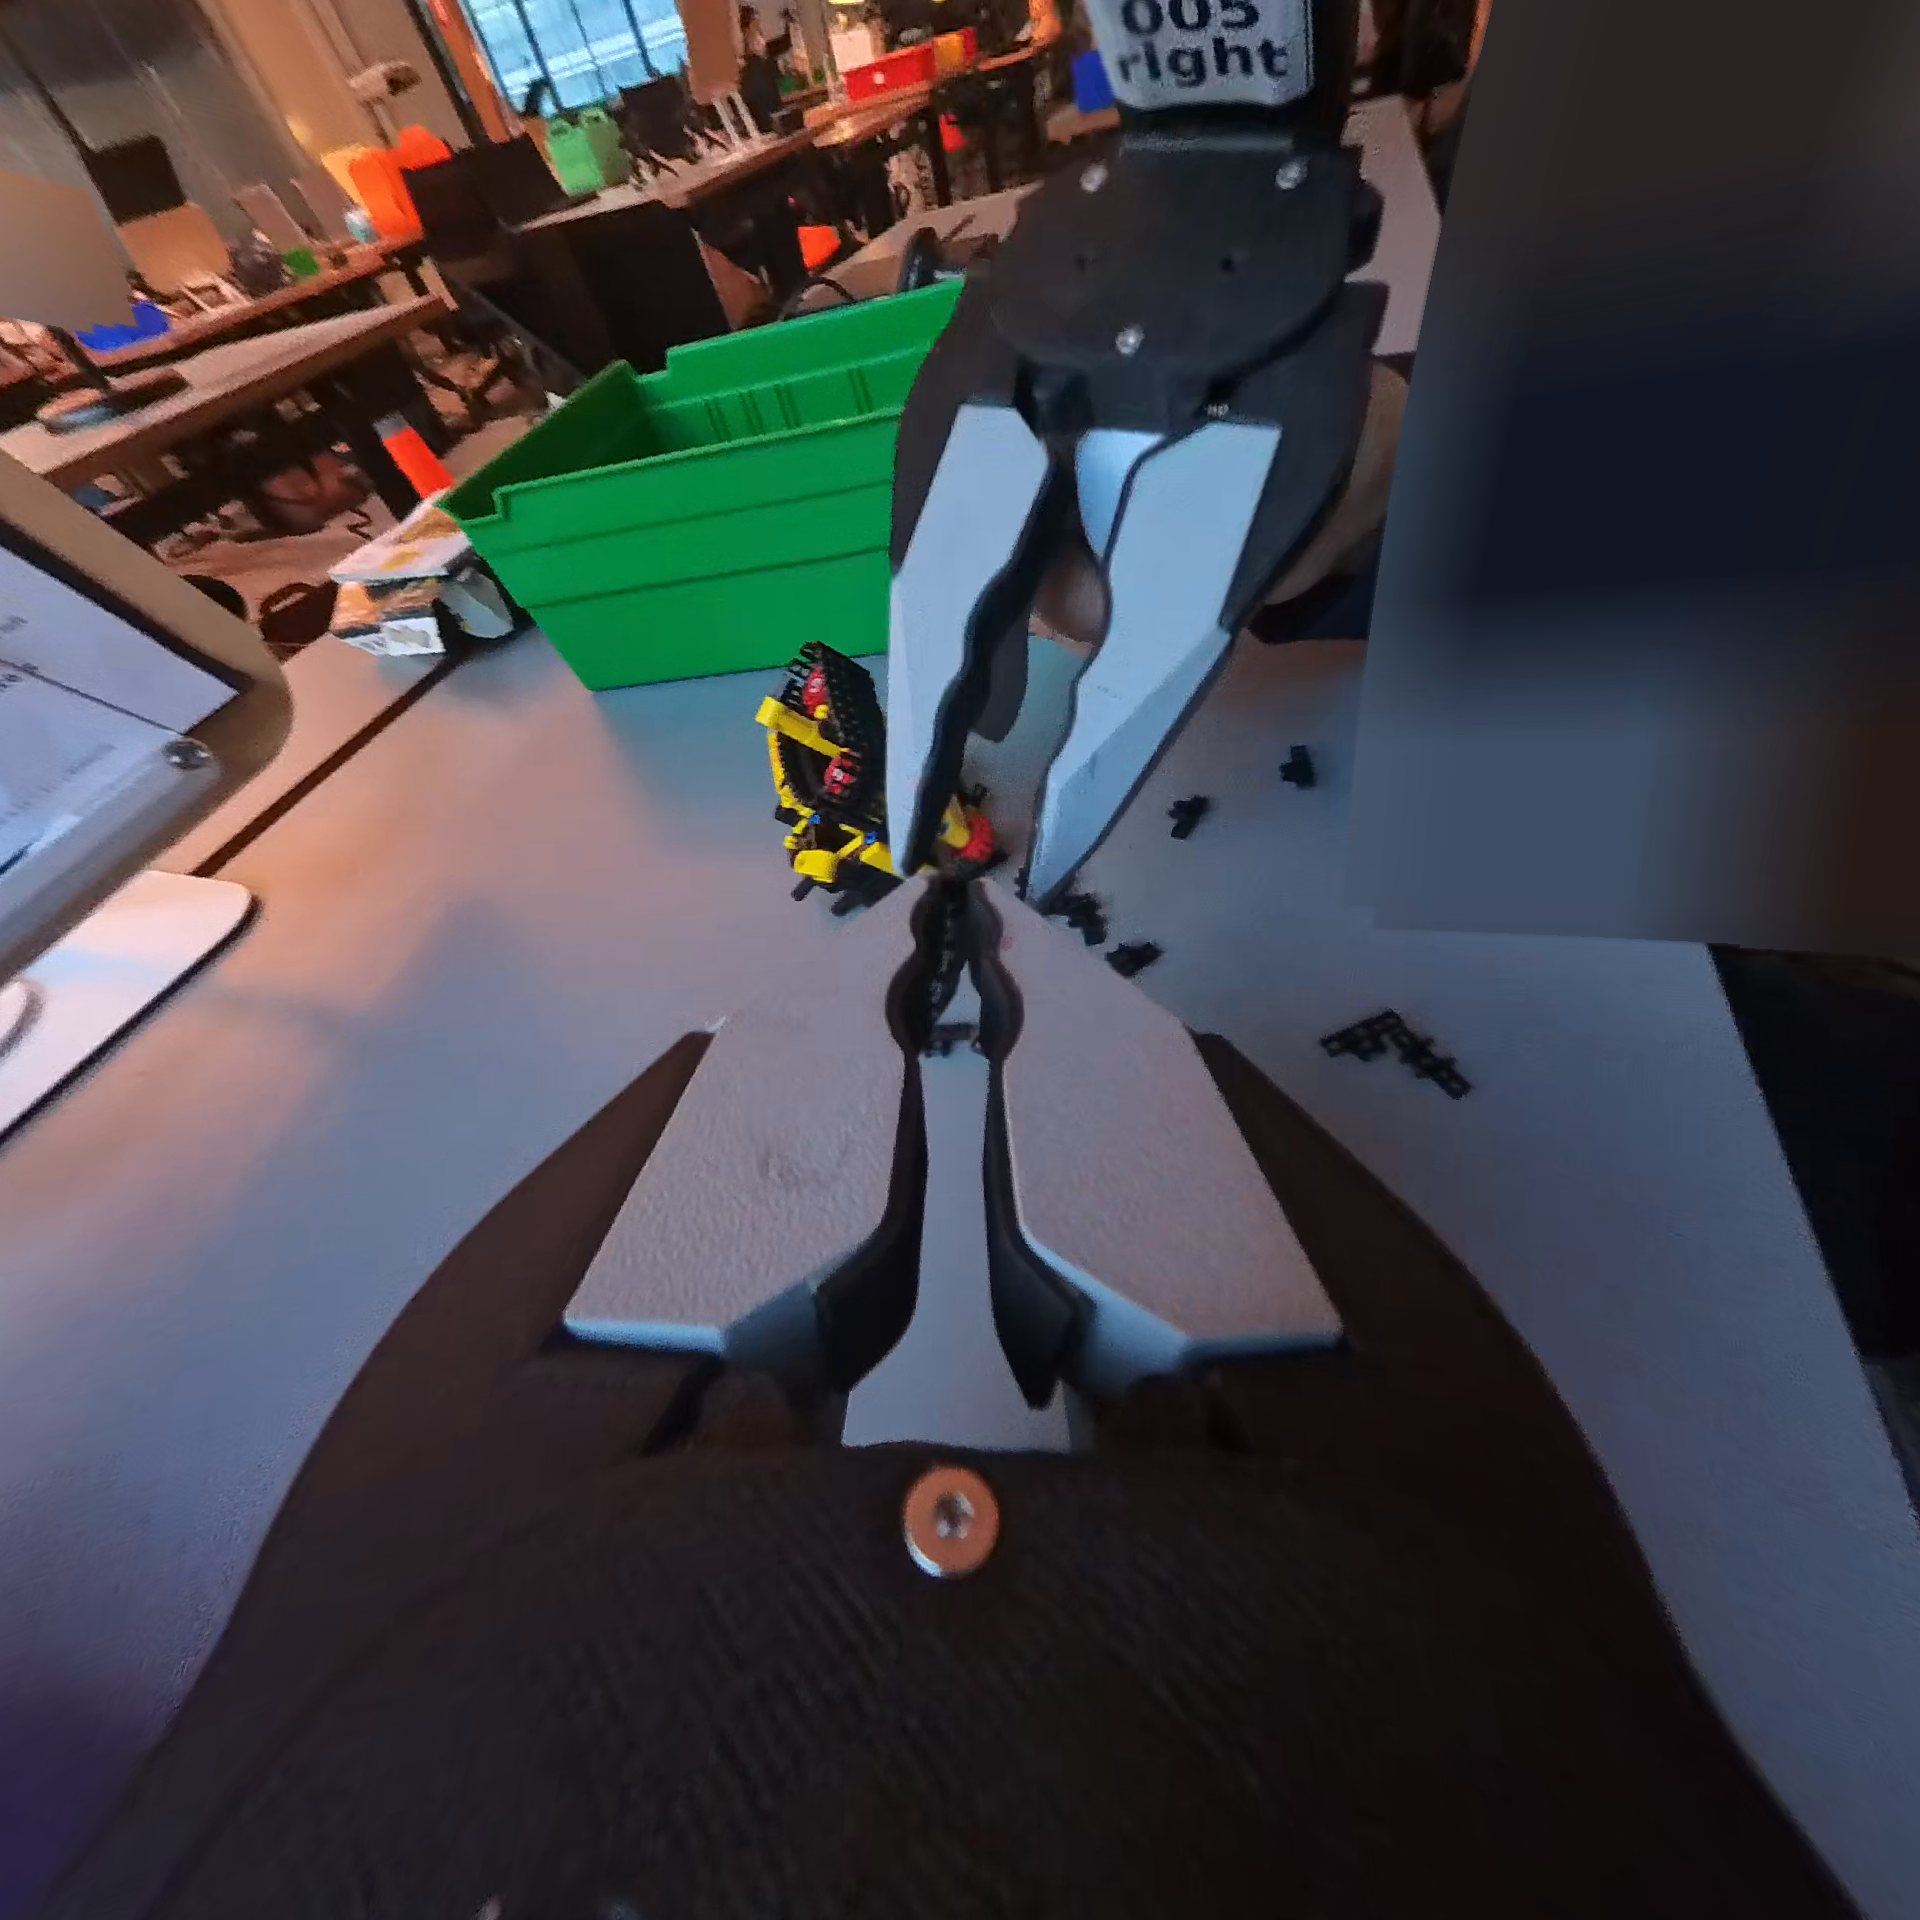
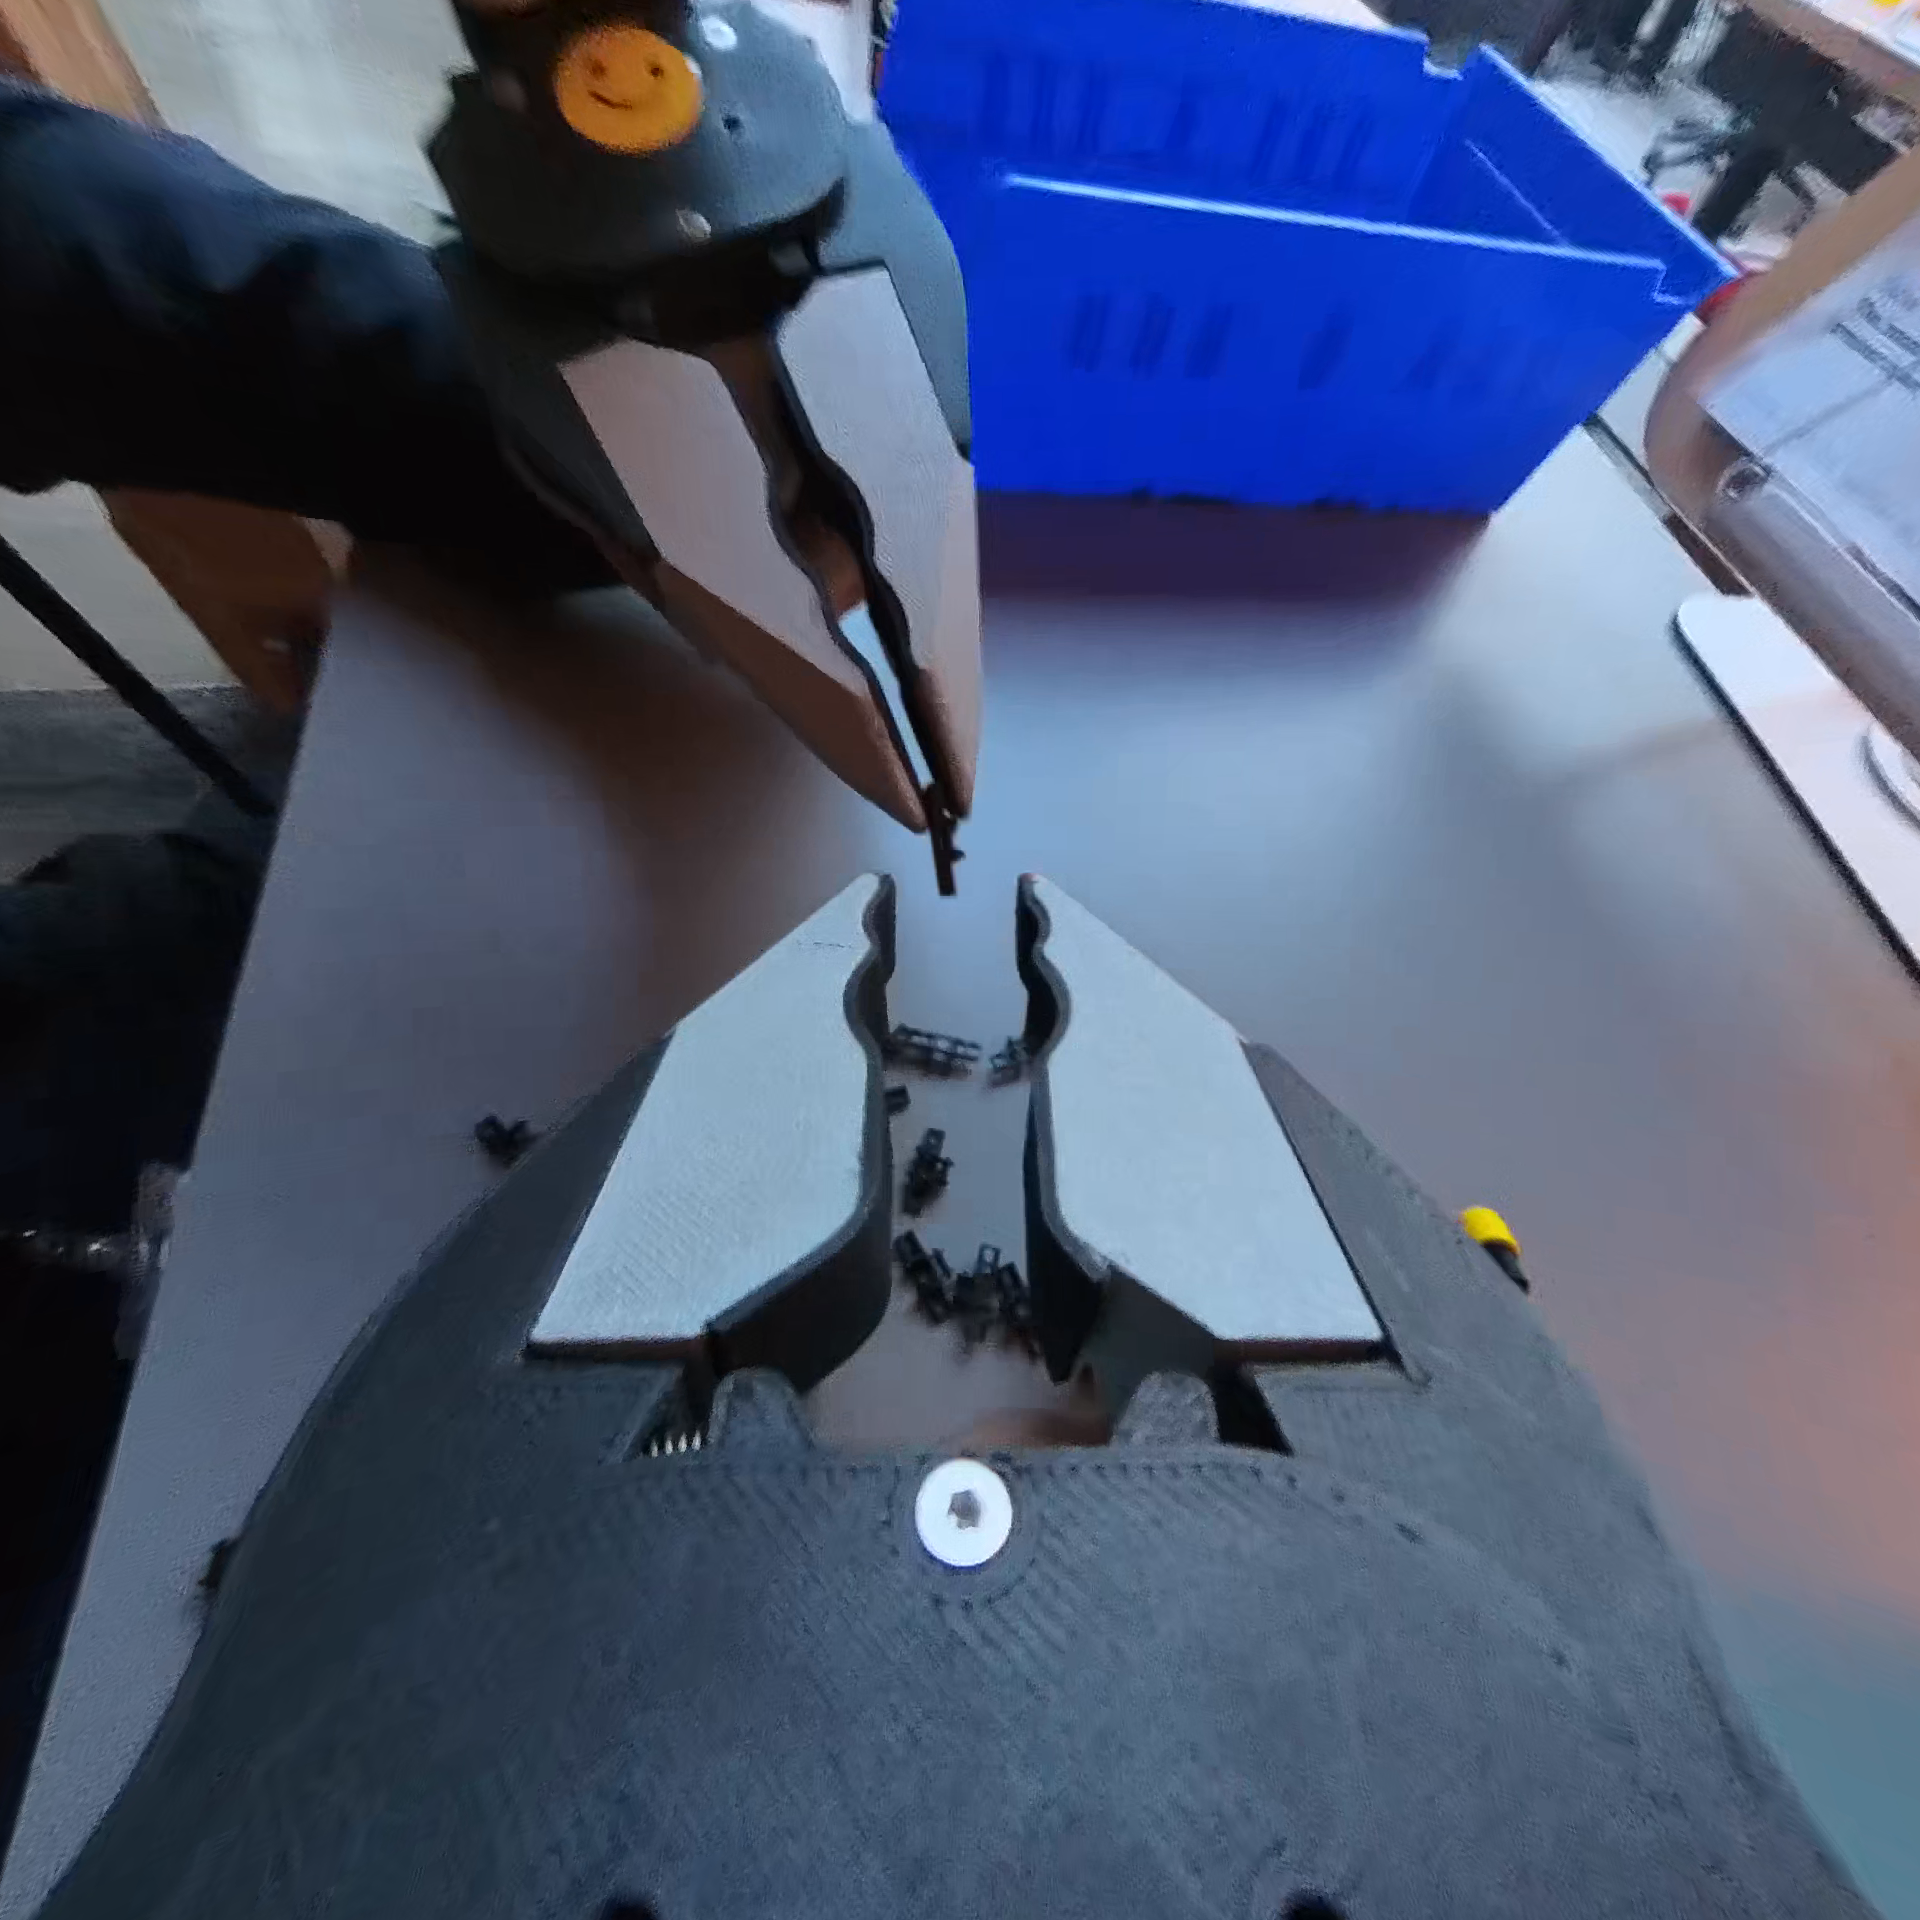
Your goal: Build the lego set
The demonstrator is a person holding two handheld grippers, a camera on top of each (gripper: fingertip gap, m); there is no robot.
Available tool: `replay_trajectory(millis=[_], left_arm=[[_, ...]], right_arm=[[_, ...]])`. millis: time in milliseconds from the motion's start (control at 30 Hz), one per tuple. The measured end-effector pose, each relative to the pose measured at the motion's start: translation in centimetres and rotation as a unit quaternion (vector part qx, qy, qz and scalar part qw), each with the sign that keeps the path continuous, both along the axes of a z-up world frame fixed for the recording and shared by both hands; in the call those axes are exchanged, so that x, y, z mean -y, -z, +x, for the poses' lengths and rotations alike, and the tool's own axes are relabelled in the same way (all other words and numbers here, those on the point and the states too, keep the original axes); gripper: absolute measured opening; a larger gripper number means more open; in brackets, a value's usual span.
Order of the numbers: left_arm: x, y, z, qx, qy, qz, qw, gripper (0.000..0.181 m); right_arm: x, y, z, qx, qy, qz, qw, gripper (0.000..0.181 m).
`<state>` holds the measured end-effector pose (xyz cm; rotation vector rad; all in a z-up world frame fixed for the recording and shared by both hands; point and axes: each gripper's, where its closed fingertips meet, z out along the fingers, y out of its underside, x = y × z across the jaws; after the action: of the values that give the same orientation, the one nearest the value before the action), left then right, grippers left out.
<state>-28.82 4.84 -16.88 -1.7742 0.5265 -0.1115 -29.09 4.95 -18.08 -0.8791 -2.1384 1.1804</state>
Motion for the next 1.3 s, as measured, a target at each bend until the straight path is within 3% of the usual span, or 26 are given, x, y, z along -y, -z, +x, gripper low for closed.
replay_trajectory(millis=[133, 367, 700, 800, 967, 1067, 1167, 1233, 1300], left_arm=[[0.1, 0.1, 0.8, -0.009, 0.017, 0.003, 1.000, 0.000], [0.2, 0.3, 0.9, 0.016, 0.029, -0.012, 0.999, 0.001], [0.2, 0.7, 1.1, -0.020, 0.024, -0.015, 0.999, 0.000], [-0.1, -0.8, 0.4, -0.017, -0.012, 0.031, 0.999, 0.000], [-0.3, -1.5, -0.4, -0.101, -0.063, 0.080, 0.990, 0.000], [-0.3, -1.6, -0.9, -0.092, -0.067, 0.077, 0.991, 0.000], [-0.1, -2.1, -1.7, -0.069, -0.077, 0.079, 0.991, 0.000], [0.0, -2.6, -1.9, -0.042, -0.073, 0.085, 0.993, 0.000], [-0.1, -2.0, -1.7, -0.019, -0.058, 0.063, 0.996, 0.000]], right_arm=[[0.7, -0.7, 0.5, -0.023, -0.023, 0.004, 0.999, 0.002], [0.8, -1.2, 0.9, -0.014, -0.038, -0.029, 0.999, 0.002], [1.2, -1.1, 0.7, -0.012, -0.035, -0.040, 0.999, 0.002], [0.8, -2.6, 0.0, -0.007, -0.010, -0.138, 0.990, 0.001], [0.1, -3.4, -0.8, 0.052, 0.006, -0.313, 0.948, 0.001], [-1.5, -2.9, -1.6, 0.036, 0.062, -0.285, 0.956, 0.001], [-2.3, -1.8, -1.1, 0.053, 0.063, -0.225, 0.971, 0.001], [-2.1, -0.1, -0.8, 0.076, 0.059, -0.142, 0.985, 0.026], [-1.4, -0.4, -0.9, 0.037, 0.051, -0.096, 0.993, 0.029]])
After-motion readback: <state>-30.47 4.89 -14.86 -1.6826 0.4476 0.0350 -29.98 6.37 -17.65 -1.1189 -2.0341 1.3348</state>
